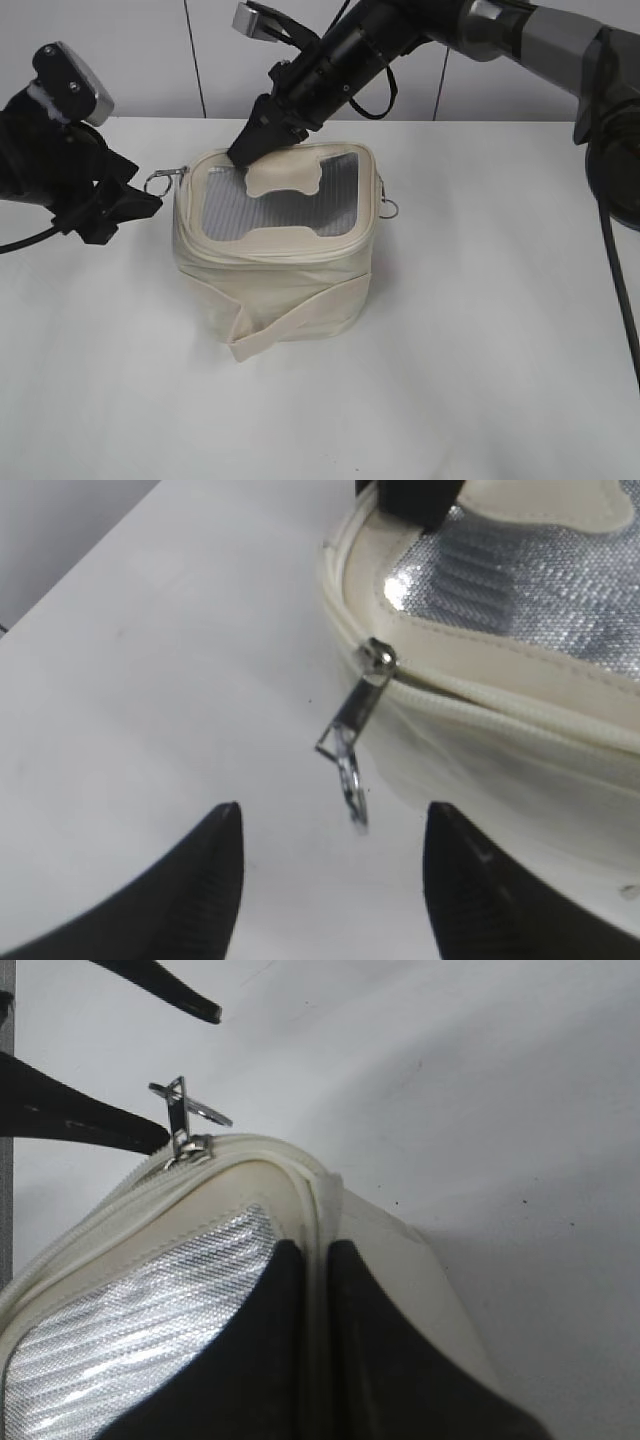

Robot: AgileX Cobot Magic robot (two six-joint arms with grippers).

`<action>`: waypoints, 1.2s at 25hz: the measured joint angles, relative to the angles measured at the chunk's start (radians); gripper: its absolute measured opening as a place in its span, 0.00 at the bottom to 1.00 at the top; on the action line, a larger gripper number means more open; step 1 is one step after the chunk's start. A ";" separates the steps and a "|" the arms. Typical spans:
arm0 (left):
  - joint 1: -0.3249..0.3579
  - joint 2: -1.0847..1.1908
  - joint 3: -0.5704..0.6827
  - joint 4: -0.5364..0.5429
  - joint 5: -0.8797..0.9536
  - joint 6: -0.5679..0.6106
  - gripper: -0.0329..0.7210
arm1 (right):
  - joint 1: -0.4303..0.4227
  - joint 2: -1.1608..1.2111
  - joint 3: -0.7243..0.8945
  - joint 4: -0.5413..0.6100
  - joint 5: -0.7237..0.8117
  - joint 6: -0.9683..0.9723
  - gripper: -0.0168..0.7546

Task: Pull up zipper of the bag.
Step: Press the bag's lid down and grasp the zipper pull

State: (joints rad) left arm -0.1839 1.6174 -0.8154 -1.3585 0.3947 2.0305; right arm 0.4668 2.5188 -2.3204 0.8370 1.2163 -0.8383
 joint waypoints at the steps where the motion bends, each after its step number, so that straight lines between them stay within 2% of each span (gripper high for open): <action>1: 0.000 0.007 -0.008 -0.004 0.000 0.000 0.61 | 0.000 0.000 0.000 0.000 0.000 0.000 0.09; 10: 0.000 0.026 -0.024 -0.024 0.002 0.000 0.54 | 0.001 0.000 0.000 0.000 0.000 0.001 0.09; 27: 0.000 0.073 -0.024 -0.113 0.037 0.000 0.51 | 0.001 0.000 0.000 0.000 0.000 0.002 0.09; 30: 0.000 0.073 -0.024 -0.125 0.037 0.000 0.41 | 0.001 0.000 0.000 0.000 0.000 0.002 0.09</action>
State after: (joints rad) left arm -0.1839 1.6909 -0.8396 -1.4832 0.4317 2.0307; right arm 0.4677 2.5188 -2.3204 0.8370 1.2163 -0.8359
